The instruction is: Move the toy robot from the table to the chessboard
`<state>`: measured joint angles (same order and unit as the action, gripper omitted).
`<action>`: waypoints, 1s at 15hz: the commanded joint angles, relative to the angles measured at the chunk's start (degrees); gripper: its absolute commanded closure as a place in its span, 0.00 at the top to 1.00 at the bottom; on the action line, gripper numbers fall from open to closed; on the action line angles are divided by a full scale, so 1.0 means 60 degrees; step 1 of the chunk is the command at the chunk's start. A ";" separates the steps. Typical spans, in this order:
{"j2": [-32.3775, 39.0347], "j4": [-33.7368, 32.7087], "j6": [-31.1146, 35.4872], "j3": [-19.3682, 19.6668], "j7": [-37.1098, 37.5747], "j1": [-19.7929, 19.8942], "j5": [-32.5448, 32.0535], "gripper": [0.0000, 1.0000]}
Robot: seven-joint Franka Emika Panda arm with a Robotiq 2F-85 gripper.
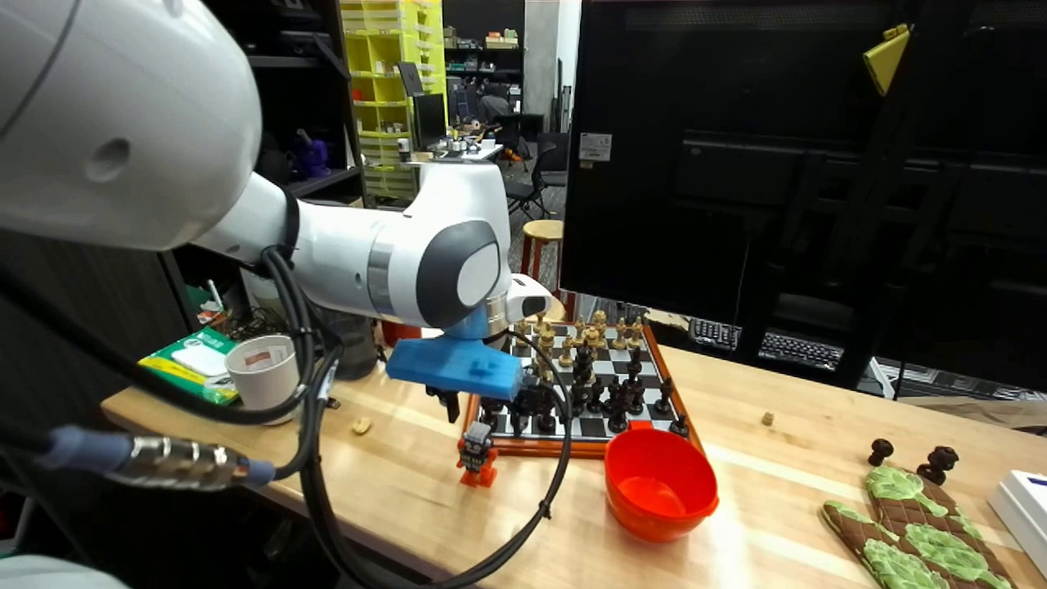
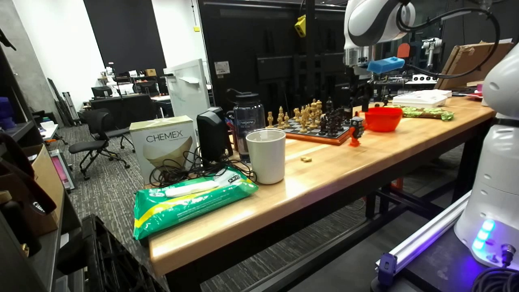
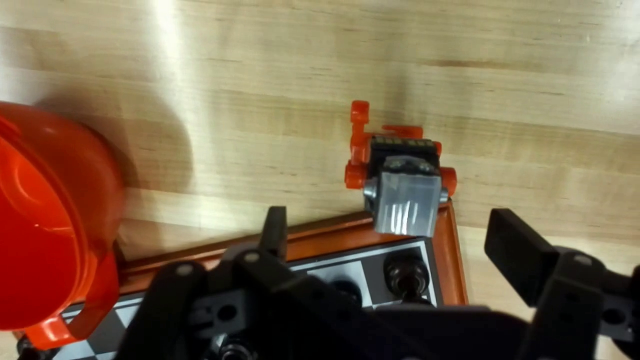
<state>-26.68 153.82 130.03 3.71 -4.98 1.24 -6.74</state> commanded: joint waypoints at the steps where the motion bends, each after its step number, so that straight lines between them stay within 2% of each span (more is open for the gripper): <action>1: -0.0430 0.0581 0.0370 0.0320 -0.0693 -0.0131 0.0669 1.00; 8: -0.0487 0.1091 0.0755 0.0383 -0.1091 -0.0090 0.0960 0.99; 9: -0.0507 0.1132 0.0790 0.0376 -0.1080 -0.0089 0.0956 0.74; 11: -0.0284 0.0830 0.0745 0.0373 -0.1112 -0.0110 0.0948 0.71; 13: -0.0478 0.1096 0.0890 0.0361 -0.1118 -0.0107 0.0931 0.57; 15: -0.0293 0.0844 0.0889 0.0372 -0.1176 -0.0125 0.0939 0.41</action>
<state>-27.45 158.80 134.60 5.51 -10.44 0.88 -1.97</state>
